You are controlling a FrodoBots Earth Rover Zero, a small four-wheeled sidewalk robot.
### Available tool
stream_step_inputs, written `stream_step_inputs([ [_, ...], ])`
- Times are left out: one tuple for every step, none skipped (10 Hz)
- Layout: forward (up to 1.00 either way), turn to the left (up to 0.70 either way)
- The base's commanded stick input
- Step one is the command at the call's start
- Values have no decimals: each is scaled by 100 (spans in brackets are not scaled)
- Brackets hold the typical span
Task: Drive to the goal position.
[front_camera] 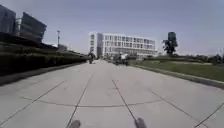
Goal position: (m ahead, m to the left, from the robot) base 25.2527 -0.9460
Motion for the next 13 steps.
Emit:
stream_step_inputs([
  [100,1],
  [100,1],
  [100,1],
  [100,-19],
  [100,-39],
  [100,-39],
  [100,-29],
  [100,-31],
  [100,-36],
  [100,-39],
  [100,-39],
  [100,-39],
  [100,-39],
])
